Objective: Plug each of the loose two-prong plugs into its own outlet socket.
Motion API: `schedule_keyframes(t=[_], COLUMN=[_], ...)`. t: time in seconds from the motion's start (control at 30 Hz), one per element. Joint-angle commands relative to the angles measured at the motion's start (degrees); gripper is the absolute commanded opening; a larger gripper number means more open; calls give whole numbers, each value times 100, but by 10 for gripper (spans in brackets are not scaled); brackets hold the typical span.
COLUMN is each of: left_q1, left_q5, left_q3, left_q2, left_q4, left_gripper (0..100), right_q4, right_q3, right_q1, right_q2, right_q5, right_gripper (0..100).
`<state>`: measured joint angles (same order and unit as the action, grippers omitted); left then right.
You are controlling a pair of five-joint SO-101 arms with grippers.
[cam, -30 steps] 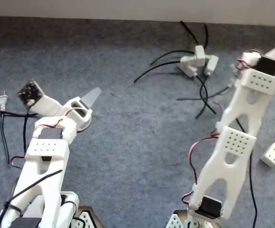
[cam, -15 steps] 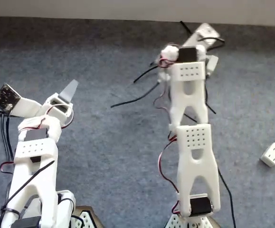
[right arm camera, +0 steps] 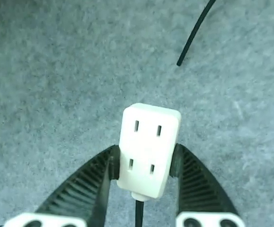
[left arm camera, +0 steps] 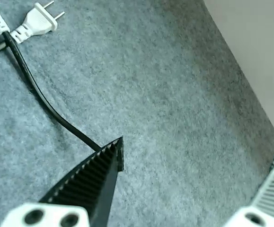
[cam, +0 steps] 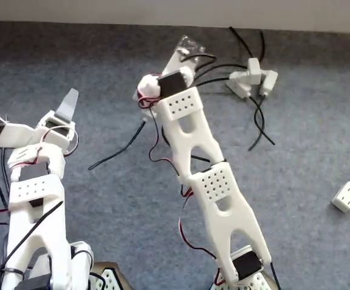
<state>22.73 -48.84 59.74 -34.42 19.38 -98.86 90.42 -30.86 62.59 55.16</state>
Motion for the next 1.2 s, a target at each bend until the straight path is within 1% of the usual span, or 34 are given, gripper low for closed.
schedule_keyframes(t=[0.0,0.13,0.43,0.5,0.63,0.67,0.73,0.77,0.8,0.87,0.9,0.97,1.03,1.07,1.17], left_q1=[40,57,66,66,66,66,66,66,66,66,66,75,259,356,664], left_q5=[44,53,53,53,53,53,62,141,369,1108,1486,2119,2646,2813,2848], left_q3=[-356,-356,-347,-356,-356,-365,-374,-374,-391,-514,-567,-629,-708,-778,-1077], left_q2=[-75,-75,-75,-75,-75,-75,-75,-75,-66,-57,-57,-57,-57,-40,233], left_q4=[-185,-334,-396,-396,-396,-396,-396,-396,-396,-369,-369,-352,-185,-123,-88], left_gripper=[449,449,449,449,449,449,449,449,449,449,449,425,357,317,209], right_q4=[-224,-189,-127,-171,-207,-207,-207,-198,-171,-57,22,189,251,251,251], right_q3=[-224,-418,435,576,664,664,673,699,822,1086,1165,1121,1103,1103,1103], right_q1=[-215,-488,-567,-585,-646,-655,-655,-655,-646,-602,-567,-549,-549,-549,-523], right_q2=[-48,532,1385,1393,1393,1393,1376,1367,1323,1191,1077,725,391,242,-154], right_q5=[440,738,765,765,765,765,765,765,765,703,536,-53,-791,-1134,-1934], right_gripper=[112,115,121,165,298,317,324,324,324,324,324,324,324,324,324])
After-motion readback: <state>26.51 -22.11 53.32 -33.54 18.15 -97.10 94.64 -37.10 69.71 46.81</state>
